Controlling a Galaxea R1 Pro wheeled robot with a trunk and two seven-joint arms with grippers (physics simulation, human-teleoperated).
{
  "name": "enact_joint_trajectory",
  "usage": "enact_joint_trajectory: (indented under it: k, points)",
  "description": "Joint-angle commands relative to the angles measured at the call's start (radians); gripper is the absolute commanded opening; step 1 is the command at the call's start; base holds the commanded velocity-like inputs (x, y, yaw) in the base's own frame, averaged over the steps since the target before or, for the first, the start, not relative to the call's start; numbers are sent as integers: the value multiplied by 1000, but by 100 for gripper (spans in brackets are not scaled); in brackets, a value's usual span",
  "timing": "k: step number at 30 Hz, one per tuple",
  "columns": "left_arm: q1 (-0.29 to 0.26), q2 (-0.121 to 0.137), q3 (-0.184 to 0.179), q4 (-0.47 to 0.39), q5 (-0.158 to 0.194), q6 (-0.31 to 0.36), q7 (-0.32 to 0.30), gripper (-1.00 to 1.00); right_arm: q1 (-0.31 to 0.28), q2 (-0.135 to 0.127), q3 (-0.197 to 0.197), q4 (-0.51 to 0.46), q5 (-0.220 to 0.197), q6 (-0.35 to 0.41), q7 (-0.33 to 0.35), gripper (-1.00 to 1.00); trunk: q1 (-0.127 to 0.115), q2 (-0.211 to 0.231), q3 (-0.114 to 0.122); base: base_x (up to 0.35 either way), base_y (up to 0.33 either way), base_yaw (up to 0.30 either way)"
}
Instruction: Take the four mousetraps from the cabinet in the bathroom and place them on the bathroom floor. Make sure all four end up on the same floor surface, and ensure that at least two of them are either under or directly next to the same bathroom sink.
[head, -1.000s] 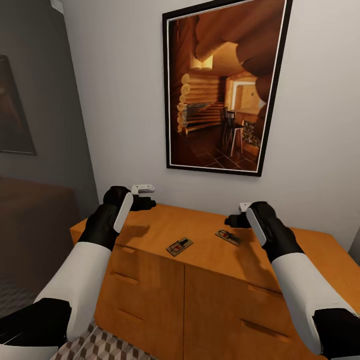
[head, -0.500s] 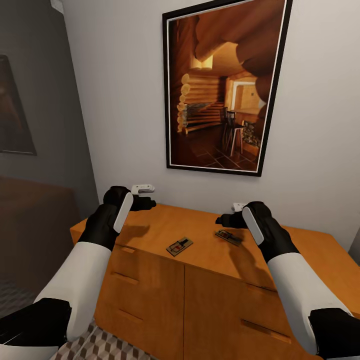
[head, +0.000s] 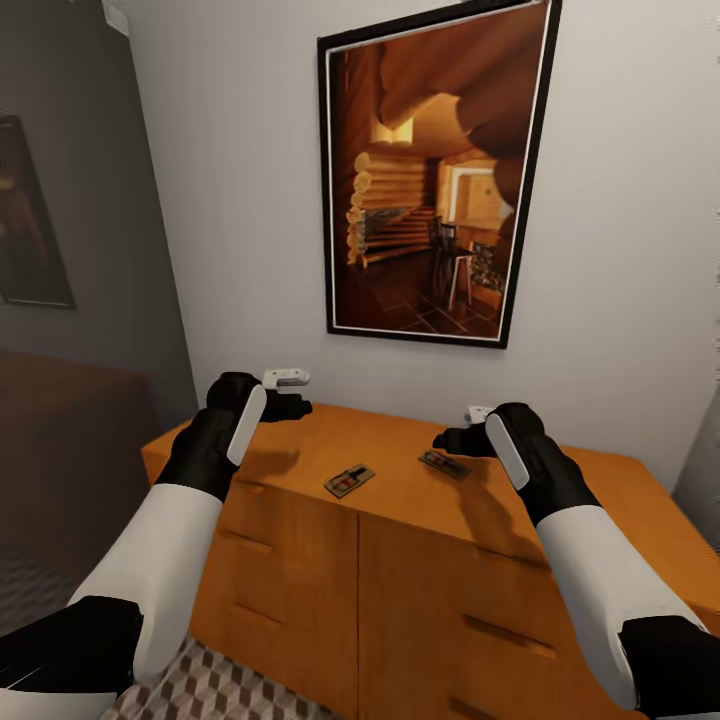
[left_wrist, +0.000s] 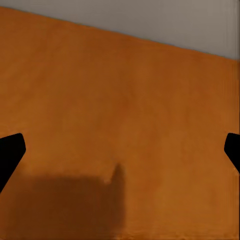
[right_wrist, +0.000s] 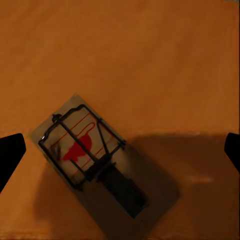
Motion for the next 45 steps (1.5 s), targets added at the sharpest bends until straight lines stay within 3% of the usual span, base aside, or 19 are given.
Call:
enact_joint_trajectory:
  k: [1, 33, 45]
  points:
    - [-1, 0, -1, -1, 11, 3, 10, 100, -1, -1, 4, -1, -10, 3, -11, 100, 0, -1, -1, -116, -54, 0]
    - [-1, -6, -1, 1, 12, 3, 10, 100, -1, 4, 6, -51, -6, 3, -30, 100, 0, -1, -1, -17, -8, 0]
    - [-1, -7, -1, 1, 13, 4, 10, 100, -1, 12, 6, -67, 28, 3, -75, 100, 0, -1, -1, 0, 0, 0]
